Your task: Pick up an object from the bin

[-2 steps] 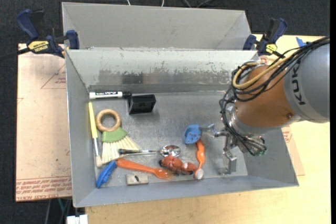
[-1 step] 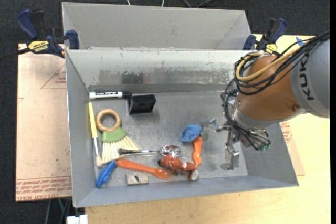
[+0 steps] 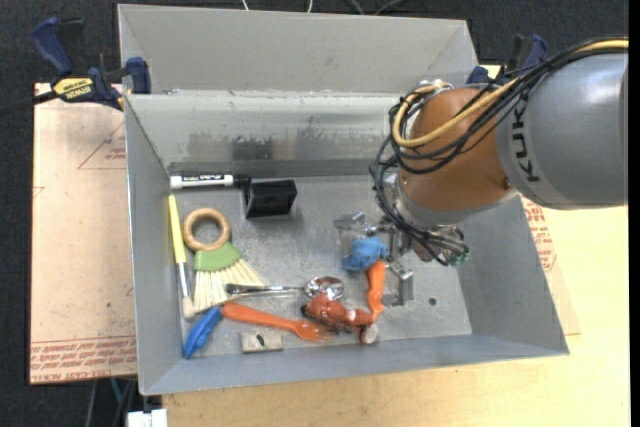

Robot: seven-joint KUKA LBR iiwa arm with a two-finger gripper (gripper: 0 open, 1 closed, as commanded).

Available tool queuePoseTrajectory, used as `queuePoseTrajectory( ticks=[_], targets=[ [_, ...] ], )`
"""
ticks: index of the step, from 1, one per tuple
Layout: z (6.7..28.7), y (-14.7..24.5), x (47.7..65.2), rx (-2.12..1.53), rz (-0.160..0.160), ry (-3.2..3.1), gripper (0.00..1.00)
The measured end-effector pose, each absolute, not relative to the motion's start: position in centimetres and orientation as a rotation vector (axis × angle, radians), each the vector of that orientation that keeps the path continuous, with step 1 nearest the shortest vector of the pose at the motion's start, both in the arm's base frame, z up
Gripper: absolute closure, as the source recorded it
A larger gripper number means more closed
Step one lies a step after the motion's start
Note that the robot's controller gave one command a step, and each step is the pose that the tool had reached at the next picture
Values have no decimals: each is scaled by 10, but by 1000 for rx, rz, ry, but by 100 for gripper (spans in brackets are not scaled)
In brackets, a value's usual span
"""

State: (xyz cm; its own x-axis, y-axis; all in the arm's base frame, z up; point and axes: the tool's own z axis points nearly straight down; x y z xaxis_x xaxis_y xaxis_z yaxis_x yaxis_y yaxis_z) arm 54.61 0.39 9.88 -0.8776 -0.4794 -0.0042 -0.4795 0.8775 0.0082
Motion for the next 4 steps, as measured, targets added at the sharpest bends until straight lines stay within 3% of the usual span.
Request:
queuePoseTrajectory(
  ticks=[1, 2, 3, 4],
  targets=[
    [77, 1, 549, -964, -1, 2983, 0],
    [71, 62, 514, -861, 16, 3018, 100],
    [71, 62, 514, -861, 16, 3018, 100],
    [86, 62, 511, -864, 19, 3029, 100]
  ],
)
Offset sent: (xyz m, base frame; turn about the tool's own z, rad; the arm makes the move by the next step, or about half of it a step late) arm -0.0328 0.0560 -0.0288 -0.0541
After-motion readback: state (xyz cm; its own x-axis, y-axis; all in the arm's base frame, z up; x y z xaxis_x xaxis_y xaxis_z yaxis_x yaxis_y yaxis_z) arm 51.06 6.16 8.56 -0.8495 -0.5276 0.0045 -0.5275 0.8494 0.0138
